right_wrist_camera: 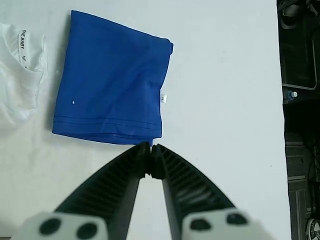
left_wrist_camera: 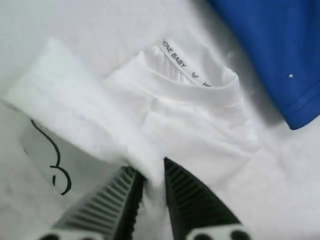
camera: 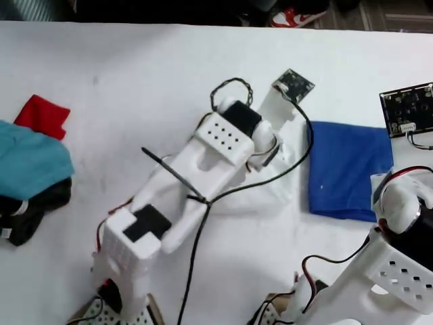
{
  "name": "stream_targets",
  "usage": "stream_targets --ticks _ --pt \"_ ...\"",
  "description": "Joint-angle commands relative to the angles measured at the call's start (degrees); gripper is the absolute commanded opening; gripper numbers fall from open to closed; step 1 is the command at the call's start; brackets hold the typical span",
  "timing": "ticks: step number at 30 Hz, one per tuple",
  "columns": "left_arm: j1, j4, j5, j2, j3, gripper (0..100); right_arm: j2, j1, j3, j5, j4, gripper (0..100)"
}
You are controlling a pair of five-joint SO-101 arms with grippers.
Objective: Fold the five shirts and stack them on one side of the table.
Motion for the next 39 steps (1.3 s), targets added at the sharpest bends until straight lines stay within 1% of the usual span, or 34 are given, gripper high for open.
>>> stream_targets --ticks 1,2,3,7,10,12,13,15,16,17,19,21,24,26,29,32,34,36,38,39 --pt "0.6 3.7 1.3 0.4 -7.5 26 -0.7 0.5 -1.9 0.2 0.2 1.8" --pt "0.6 4.6 2.9 0.6 -8.9 29 -0.7 0.5 -1.9 0.2 0.2 1.8" --pt "0.6 5.0 3.9 0.8 -10.4 30 -0.7 0.5 -1.9 0.2 0.2 1.8" --pt "-0.1 6.1 4.0 1.5 -13.7 27 -0.7 0.5 -1.9 0.1 0.2 1.8" --pt "-2.6 9.5 4.0 1.2 -16.1 26 -0.8 0.6 -1.9 0.1 0.2 1.8" --pt "-4.9 13.3 3.3 1.2 -18.2 22 -0.8 0.6 -1.9 0.1 0.2 1.8" --pt "-5.8 15.1 2.2 1.4 -18.7 19 -0.8 0.6 -1.9 0.1 0.2 1.8" --pt "-7.7 17.2 -0.5 1.6 -18.5 10 -0.8 0.6 -1.9 0.1 0.2 1.8" --pt "-8.7 17.1 -1.8 1.4 -17.0 4 -0.8 0.6 -1.9 0.0 0.2 1.8" --pt "-9.7 17.1 -3.0 1.3 -15.8 1 -0.8 0.5 -1.9 0.0 0.2 1.8" --pt "-11.0 17.1 -3.7 1.6 -12.8 4 -0.8 0.5 -1.9 0.0 0.2 1.8" --pt "-11.2 17.1 -4.0 1.7 -9.1 3 -0.8 0.5 -1.9 0.0 0.2 1.8" --pt "-7.8 16.3 -4.0 1.8 -2.5 2 -0.8 0.5 -1.9 0.0 0.2 1.8" --pt "-4.7 14.0 -3.9 1.7 0.8 2 -0.8 0.5 -1.9 0.0 0.2 1.8" --pt "0.0 9.8 -3.6 1.8 2.5 2 -0.8 0.5 -1.9 0.0 0.2 1.8" --pt "5.7 8.3 -1.1 1.7 2.1 2 -0.8 0.6 -1.9 0.0 0.2 1.8" --pt "9.6 8.7 -1.2 1.4 1.4 2 -0.8 0.6 -2.0 0.0 0.2 1.8" --pt "11.9 10.5 -1.2 1.2 -0.1 2 -0.8 0.6 -2.2 0.0 0.2 1.8" --pt "11.9 13.2 -1.1 1.1 -3.3 2 -0.8 0.6 -2.3 0.2 0.2 1.8" --pt "10.7 14.6 -1.1 1.1 -5.6 2 -0.8 0.6 -2.3 0.2 0.2 1.8"
